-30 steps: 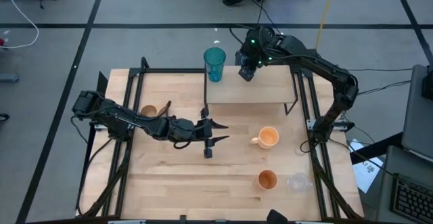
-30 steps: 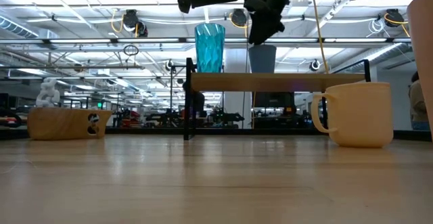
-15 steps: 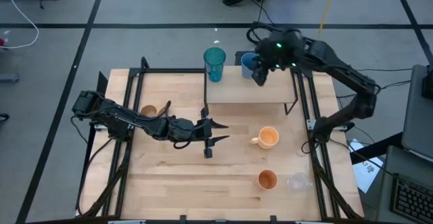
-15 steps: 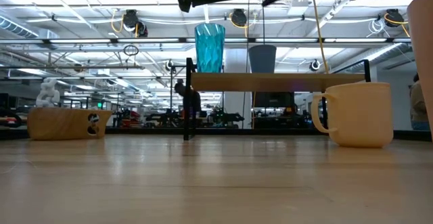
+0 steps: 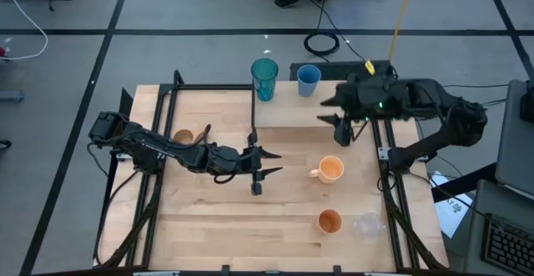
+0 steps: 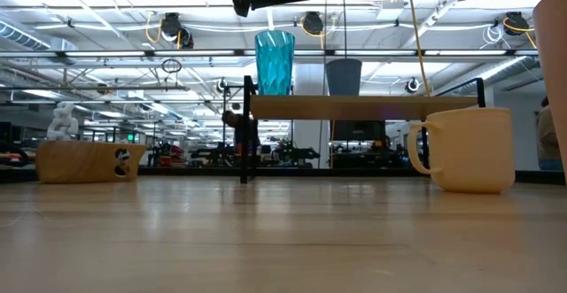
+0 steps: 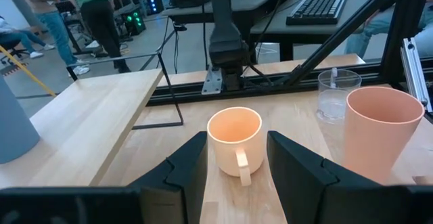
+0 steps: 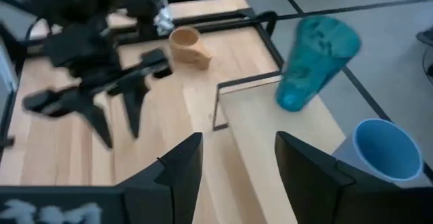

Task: Stack small to large cups/mugs on shelf
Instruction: Put the transparent mug on the shelf

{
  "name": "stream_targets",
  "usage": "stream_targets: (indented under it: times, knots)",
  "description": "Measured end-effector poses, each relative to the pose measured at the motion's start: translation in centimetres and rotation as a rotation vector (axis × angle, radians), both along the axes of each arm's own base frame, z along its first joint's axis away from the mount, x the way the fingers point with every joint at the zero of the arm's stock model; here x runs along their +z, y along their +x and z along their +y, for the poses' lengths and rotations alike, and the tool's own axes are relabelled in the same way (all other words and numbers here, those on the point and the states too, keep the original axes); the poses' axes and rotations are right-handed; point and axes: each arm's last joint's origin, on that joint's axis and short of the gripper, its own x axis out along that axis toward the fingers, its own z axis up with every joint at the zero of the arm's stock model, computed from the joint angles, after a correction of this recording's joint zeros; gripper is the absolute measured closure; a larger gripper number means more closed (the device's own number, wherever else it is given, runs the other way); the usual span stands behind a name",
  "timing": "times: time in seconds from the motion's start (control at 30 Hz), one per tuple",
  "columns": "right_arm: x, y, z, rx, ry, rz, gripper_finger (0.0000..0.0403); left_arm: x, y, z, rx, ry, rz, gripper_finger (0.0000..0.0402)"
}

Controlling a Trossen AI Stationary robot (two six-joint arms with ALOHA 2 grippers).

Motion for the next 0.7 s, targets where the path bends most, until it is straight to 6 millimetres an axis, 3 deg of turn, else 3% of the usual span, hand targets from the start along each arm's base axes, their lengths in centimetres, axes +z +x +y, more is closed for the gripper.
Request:
stream_targets:
  times: [0.17, 0.5, 0.7]
  knots:
    - [-1.6, 0.7, 3.0, 0.071, -0.041, 0.032, 0.0227, -0.1, 0.0, 0.0, 0.003, -0.016, 0.012, 0.0247]
    - [-7.6, 1.6, 8.6, 0.054, -0.195, 0.068, 0.0227, -0.6, -0.2, -0.2, 0.007, -0.041, 0.057, 0.0247]
    - [-10.7, 1.7, 10.9, 0.069, -0.202, 0.04, 0.0227, -0.6, -0.2, -0.2, 0.018, -0.053, 0.055, 0.0247]
